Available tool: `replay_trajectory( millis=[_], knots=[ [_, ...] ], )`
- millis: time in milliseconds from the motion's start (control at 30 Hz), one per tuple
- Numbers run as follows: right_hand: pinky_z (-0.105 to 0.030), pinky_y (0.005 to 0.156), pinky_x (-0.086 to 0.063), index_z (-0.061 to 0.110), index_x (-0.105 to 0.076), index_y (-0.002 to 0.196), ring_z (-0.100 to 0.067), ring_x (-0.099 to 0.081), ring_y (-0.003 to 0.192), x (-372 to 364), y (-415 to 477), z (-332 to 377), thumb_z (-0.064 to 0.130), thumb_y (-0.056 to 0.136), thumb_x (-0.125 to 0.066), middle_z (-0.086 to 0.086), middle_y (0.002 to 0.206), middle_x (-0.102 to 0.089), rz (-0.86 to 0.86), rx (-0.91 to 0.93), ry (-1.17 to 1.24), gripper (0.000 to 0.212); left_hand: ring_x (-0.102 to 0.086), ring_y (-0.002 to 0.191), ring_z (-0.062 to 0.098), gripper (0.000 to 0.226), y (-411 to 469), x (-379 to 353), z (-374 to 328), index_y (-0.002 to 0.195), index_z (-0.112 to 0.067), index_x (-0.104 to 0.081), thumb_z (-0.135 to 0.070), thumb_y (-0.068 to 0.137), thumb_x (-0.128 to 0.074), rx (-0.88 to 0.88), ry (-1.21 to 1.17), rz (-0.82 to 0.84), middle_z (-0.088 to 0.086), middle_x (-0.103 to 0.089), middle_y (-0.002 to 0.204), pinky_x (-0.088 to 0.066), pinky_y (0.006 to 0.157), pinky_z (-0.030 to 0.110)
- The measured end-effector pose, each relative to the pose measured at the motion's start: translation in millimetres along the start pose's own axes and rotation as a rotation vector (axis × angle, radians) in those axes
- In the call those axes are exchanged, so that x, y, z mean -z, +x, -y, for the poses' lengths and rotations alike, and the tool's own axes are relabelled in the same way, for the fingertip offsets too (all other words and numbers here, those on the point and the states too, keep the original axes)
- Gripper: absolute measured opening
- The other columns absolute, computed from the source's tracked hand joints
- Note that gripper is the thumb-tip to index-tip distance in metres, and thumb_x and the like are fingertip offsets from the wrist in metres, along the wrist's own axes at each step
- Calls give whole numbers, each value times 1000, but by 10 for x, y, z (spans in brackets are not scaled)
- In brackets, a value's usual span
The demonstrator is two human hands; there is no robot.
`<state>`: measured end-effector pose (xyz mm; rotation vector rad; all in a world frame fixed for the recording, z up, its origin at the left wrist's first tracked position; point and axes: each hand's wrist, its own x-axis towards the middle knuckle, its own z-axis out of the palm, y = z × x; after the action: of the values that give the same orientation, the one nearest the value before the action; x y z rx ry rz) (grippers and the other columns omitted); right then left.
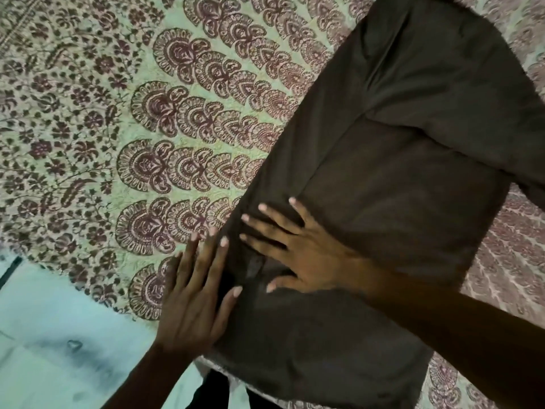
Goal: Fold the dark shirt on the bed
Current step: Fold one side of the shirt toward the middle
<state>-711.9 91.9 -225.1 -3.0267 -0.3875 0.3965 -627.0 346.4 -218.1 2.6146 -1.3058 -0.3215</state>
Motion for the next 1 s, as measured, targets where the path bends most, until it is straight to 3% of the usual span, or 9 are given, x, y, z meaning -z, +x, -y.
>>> replay_trajectory(
  millis=[200, 300, 433, 533, 600, 667, 767, 900, 1000],
  knots=[
    [-66, 123, -7, 31, -9, 166, -33, 3, 160, 164, 250, 92, 83, 94, -24, -6, 174, 2, -28, -388, 58, 90, -12, 160, 25, 82, -220, -89, 176, 164, -16, -18, -59, 98, -44, -106, 60, 159, 2, -11, 173, -21, 126, 53],
    [-68, 121, -9, 39, -10, 164, -38, 5, 159, 80, 298, 335, 81, 96, -27, -7, 174, 2, 19, -251, 21, 82, -13, 160, 22, 76, -470, -17, 283, 162, -15, -23, -54, 101, -44, -143, -17, 163, 1, -13, 173, -23, 125, 49],
    [-71, 119, -11, 49, -10, 162, -43, 6, 158, -91, -20, 744, 80, 97, -29, -4, 174, 2, 35, -107, 30, 74, -35, 152, 27, 55, -473, 97, 282, 155, -12, -42, -35, 105, -38, -33, -171, 47, 4, -33, 166, -30, 122, 47],
    [-73, 118, -13, 50, -19, 160, -46, -1, 157, -169, -267, 1437, 73, 101, -33, -3, 174, -5, 28, 39, 42, 65, -24, 156, 26, 54, -426, 259, 437, 157, -14, -37, -31, 105, -38, -33, -138, 23, 3, -27, 169, -25, 124, 47],
    [-71, 118, -19, 43, -31, 159, -40, -11, 158, -197, -446, 1489, 67, 103, -36, -5, 173, -16, 18, 79, 60, 61, -14, 159, 24, 58, -82, 215, 394, 160, -17, -29, -37, 106, -35, -102, -71, 65, 1, -15, 172, -21, 126, 48],
    [-67, 117, -24, 31, -44, 156, -34, -22, 157, -109, -498, 1343, 60, 106, -36, -10, 169, -26, -57, 38, 59, 58, -9, 160, 24, 64, 157, 164, 320, 162, -19, -22, -44, 105, -33, -168, -12, 126, -1, -8, 174, -21, 126, 51],
    [-62, 117, -28, 19, -53, 150, -32, -30, 154, 36, -487, 1092, 51, 109, -34, -13, 165, -35, -225, -205, 83, 56, -4, 160, 24, 74, 79, -30, 255, 164, -18, -15, -53, 102, -35, -241, 67, 167, 0, -4, 174, -17, 126, 52],
    [-58, 119, -29, 25, -35, 160, -32, -22, 158, 110, -296, 700, 51, 108, -36, -10, 170, -24, -226, -477, 72, 58, -4, 160, 25, 75, -527, -134, 147, 164, -18, -15, -55, 102, -37, -229, 53, 152, 2, -7, 173, -18, 125, 54],
    [-60, 121, -22, 40, -17, 163, -34, -7, 160, 153, -67, 332, 63, 105, -27, -5, 174, -7, -53, -423, 101, 63, -9, 160, 26, 73, -813, -101, 120, 164, -21, -20, -53, 102, -41, -207, 65, 170, 1, -10, 173, -21, 122, 57]
  ],
)
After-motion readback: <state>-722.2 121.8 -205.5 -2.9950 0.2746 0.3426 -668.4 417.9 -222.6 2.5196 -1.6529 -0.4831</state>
